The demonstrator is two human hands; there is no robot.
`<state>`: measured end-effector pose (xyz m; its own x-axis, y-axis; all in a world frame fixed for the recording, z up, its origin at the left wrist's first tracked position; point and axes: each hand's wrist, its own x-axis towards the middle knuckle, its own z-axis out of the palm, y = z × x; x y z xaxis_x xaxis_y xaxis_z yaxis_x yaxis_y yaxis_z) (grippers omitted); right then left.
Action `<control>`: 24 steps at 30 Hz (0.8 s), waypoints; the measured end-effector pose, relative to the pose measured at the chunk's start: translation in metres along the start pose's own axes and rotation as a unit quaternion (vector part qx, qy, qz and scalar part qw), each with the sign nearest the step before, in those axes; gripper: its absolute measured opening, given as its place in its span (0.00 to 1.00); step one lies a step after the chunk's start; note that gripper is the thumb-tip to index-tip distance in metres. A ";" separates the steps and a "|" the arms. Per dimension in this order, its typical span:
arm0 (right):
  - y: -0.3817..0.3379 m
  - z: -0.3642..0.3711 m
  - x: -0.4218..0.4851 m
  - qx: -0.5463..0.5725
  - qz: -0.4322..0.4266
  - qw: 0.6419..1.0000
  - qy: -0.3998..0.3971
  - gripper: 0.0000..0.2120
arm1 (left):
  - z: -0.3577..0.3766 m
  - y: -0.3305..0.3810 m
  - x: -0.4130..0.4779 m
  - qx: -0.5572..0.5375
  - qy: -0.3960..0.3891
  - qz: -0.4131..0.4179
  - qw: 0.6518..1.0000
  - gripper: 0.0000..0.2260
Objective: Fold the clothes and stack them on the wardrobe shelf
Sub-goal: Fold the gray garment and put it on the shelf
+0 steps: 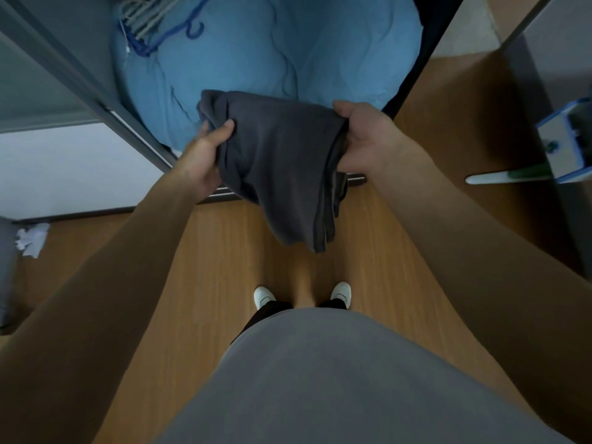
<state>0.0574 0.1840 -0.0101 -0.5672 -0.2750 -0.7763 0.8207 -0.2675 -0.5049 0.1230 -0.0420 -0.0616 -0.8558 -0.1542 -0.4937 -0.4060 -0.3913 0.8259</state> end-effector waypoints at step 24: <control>0.019 -0.029 0.038 -0.259 -0.236 0.936 -0.017 0.22 | 0.001 0.017 0.004 0.142 0.044 0.112 0.983 0.16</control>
<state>0.0535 0.1953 -0.0605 -0.8699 -0.2701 -0.4127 0.3964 0.1149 -0.9109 0.1122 -0.0489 -0.0492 -0.9077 -0.2901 -0.3031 -0.2951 -0.0721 0.9527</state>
